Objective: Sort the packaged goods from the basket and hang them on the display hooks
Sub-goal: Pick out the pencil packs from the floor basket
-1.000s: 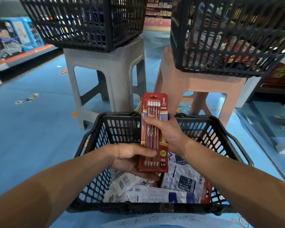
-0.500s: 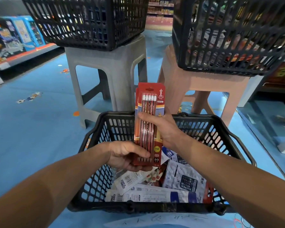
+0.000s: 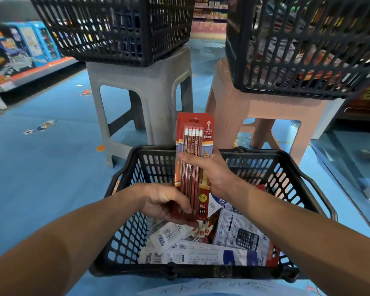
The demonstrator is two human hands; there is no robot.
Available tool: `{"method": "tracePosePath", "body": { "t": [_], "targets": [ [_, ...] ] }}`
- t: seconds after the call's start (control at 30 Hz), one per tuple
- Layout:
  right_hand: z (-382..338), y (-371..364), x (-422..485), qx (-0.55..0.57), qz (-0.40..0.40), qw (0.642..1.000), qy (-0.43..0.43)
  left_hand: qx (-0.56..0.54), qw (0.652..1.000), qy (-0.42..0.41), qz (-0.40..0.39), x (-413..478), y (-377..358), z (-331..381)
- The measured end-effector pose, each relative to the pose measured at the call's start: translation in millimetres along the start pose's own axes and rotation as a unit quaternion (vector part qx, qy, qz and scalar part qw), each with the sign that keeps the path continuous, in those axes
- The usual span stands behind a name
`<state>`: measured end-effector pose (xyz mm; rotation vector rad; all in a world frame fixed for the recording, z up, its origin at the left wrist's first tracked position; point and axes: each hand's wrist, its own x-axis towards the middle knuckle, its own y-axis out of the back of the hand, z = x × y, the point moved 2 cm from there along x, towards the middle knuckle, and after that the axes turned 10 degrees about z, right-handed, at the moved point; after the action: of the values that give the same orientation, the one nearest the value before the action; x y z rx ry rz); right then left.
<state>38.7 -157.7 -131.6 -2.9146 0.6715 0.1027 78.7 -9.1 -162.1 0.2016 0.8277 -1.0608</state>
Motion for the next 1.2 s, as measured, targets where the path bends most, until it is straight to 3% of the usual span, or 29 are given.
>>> {"method": "tracePosePath", "body": {
  "t": [0.2,0.67,0.9,0.97,1.07,1.2],
  "targets": [
    [-3,3,-1,0.007,0.007,1.000,0.005,0.016,1.000,0.019,-0.017,2,1,2],
    [-8,-8,4,-0.017,-0.025,0.999,0.029,0.110,0.989,-0.027,0.093,2,9,4],
    [-10,-12,11,-0.047,-0.024,0.999,0.010,0.142,0.989,-0.007,0.046,-4,14,15],
    [-13,-14,13,-0.036,-0.021,0.999,0.013,0.178,0.982,-0.041,0.052,-9,18,25],
    [-23,-19,21,-0.004,-0.003,1.000,0.020,0.115,0.983,-0.127,0.073,-11,22,37],
    [-43,-33,22,0.015,0.013,1.000,0.005,-0.037,0.981,-0.166,0.096,-21,21,53]
  ]
}}
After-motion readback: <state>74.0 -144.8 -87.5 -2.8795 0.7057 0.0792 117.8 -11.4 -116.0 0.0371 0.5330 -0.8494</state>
